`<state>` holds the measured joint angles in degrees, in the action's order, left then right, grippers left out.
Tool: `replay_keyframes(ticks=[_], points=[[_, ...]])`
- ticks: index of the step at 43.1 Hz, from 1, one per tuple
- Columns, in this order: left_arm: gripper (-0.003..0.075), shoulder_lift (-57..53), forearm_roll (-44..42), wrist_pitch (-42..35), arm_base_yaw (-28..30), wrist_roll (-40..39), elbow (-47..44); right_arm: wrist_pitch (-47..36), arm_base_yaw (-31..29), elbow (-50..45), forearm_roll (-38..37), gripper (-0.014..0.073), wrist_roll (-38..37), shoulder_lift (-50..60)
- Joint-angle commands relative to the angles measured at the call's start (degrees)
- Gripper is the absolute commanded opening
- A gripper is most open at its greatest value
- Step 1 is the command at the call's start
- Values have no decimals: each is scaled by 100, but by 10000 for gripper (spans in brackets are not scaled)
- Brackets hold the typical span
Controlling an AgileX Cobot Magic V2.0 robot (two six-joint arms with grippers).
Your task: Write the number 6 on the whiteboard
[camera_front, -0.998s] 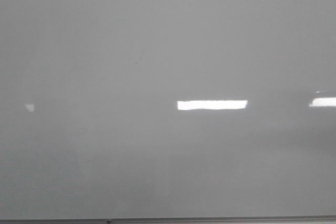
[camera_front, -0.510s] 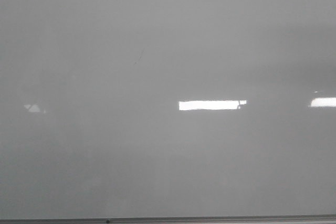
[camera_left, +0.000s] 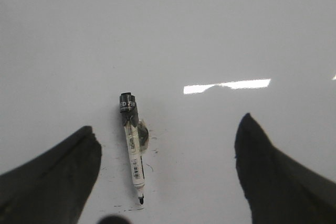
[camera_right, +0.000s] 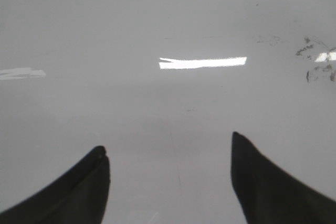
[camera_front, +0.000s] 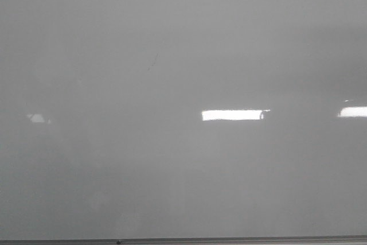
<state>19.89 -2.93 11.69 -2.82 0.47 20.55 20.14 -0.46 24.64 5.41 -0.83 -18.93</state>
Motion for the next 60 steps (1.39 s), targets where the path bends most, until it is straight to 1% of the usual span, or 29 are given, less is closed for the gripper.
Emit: replay_keyframes(ticks=[1, 5, 8, 11, 18, 22, 26, 36, 45, 48, 52, 57, 59, 60], points=[[573, 168, -278, -528, -39, -47, 162, -407, 6, 207, 22, 591, 5, -80], [559, 576, -719, -409, 19, -47, 269, -407, 6, 207, 22, 591, 5, -80], [548, 1068, -720, -368, 153, -47, 404, -413, 6, 207, 22, 591, 5, -80], [545, 1638, -721, -430, 355, -321, 553, -413, 6, 207, 22, 591, 5, -80], [545, 3127, -645, -817, 820, -430, 888, -413, 6, 207, 22, 591, 5, -80], [545, 3966, -474, -1074, 932, -430, 1013, -413, 6, 207, 22, 591, 5, -80], [545, 4549, -405, -1343, 932, -430, 1112, -413, 6, 207, 22, 591, 5, -80], [544, 5612, -405, -2457, 921, -430, 1147, -413, 6, 207, 22, 591, 5, -80], [540, 6022, -405, -3158, 921, -430, 1147, -413, 6, 207, 22, 591, 5, -80], [512, 6090, -405, -3277, 921, -430, 1147, -413, 6, 207, 22, 591, 5, -80], [438, 6191, -405, -3315, 921, -430, 1147, -413, 6, 207, 22, 591, 5, -80], [302, 6287, -405, -3315, 921, -430, 1147, -413, 6, 207, 22, 591, 5, -80], [260, 6296, -405, -3324, 921, -430, 1147, -413, 6, 207, 22, 591, 5, -80], [225, 6296, -405, -3324, 921, -430, 1147, -413, 6, 207, 22, 591, 5, -80]])
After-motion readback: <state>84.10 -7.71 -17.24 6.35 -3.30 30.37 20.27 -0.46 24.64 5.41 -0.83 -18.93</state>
